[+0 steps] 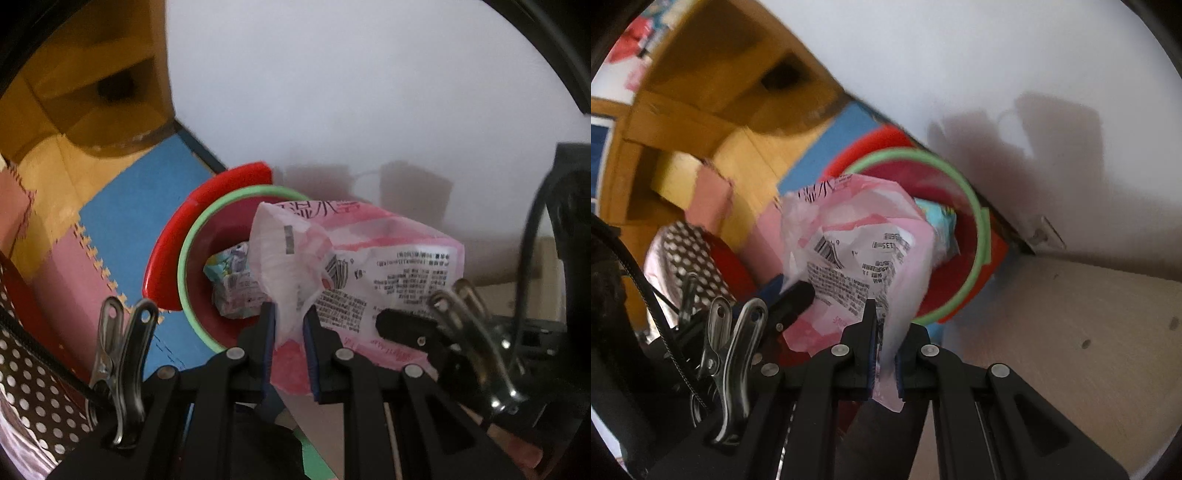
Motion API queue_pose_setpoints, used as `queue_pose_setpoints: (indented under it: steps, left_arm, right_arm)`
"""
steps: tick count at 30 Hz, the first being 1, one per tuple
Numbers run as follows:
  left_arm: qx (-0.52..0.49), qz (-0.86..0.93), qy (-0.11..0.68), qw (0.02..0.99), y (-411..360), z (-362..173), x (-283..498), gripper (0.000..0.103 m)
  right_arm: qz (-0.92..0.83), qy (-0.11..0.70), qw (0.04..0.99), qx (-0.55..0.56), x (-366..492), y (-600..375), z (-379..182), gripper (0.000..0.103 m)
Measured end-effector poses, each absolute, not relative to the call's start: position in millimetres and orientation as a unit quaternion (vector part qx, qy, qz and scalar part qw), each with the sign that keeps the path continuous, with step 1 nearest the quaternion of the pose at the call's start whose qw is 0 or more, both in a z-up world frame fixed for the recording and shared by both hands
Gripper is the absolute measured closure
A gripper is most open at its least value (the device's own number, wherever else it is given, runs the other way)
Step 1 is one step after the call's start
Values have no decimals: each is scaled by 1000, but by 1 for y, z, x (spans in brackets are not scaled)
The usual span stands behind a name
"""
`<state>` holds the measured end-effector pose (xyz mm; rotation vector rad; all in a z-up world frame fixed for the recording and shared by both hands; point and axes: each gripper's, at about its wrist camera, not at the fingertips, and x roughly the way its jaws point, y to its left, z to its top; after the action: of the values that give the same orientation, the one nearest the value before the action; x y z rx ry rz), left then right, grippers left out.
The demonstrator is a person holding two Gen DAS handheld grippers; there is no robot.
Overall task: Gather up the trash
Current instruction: 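Lower the pink-and-white bag into the red bucket with both grippers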
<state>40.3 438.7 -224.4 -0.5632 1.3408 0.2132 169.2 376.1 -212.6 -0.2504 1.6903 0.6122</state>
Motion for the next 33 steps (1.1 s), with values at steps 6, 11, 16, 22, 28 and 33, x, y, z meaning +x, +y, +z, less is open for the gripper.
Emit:
queue_pose_setpoints:
  steps: [6, 11, 16, 22, 28, 33]
  left_arm:
    - [-282, 103, 621, 724, 459, -270, 45, 88]
    - [-283, 106, 623, 722, 469, -300, 49, 87]
    - [-285, 109, 621, 722, 471, -317, 51, 87]
    - [-289, 114, 624, 716, 472, -336, 52, 87]
    - [-280, 118, 622, 722, 474, -351, 54, 87]
    - [-273, 124, 625, 721, 477, -367, 54, 87]
  right_arm:
    - [256, 754, 584, -160, 179, 411, -261, 95]
    - [251, 770, 566, -154, 190, 419, -302, 95]
    - [245, 780, 560, -136, 190, 414, -322, 94]
    - [241, 785, 553, -141, 192, 416, -341, 94]
    - [256, 773, 566, -127, 192, 416, -356, 94]
    - [258, 772, 563, -143, 189, 423, -368, 94]
